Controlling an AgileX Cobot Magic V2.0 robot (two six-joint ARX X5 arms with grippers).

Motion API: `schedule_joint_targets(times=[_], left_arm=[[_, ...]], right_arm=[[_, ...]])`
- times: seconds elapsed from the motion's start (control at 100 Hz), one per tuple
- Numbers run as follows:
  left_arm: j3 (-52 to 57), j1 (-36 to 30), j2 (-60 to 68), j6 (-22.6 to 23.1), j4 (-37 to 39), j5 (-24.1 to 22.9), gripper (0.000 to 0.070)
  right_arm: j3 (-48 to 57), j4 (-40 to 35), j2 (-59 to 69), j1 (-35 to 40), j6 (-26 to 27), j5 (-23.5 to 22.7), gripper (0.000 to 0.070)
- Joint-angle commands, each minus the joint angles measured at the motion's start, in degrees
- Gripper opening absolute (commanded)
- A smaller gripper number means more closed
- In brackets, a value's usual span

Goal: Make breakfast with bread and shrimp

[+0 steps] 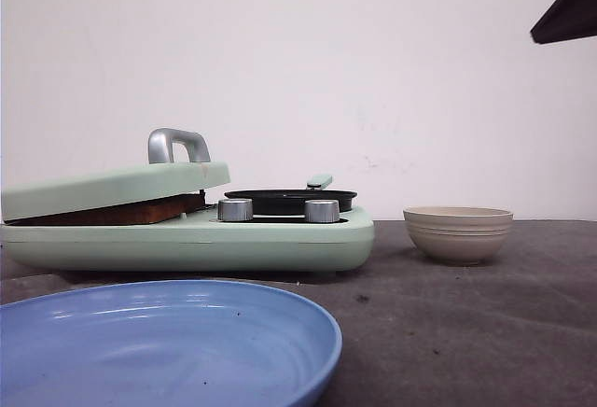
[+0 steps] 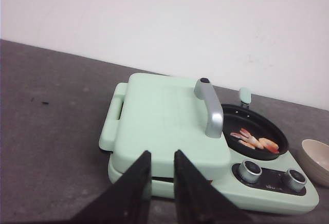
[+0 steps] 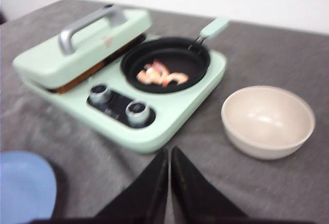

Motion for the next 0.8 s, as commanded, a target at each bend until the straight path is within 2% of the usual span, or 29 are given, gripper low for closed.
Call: schedule_joint_targets(times=[0.0, 0.05, 0.15, 0.79], left_arm=[[0.1, 0.0, -0.1, -0.3, 0.0, -0.6, 0.0], [0.1, 0.0, -0.1, -0.5, -0.5, -0.9, 0.0], [0.1, 0.0, -0.1, -3.7, -1.0, -1.0, 0.0], [0.1, 0.0, -0.1, -3.7, -0.8, -1.0, 0.0]], right_arm=[[-0.1, 0.9, -0.1, 0.3, 1.1, 1.8, 0.0], [-0.1, 0.6, -0.2, 0.3, 1.7, 2.4, 0.0], [-0.1, -0.6, -0.1, 0.3, 3.6, 2.3, 0.0], [-0.1, 0.9, -0.1, 0.3, 3.6, 2.3, 0.0]])
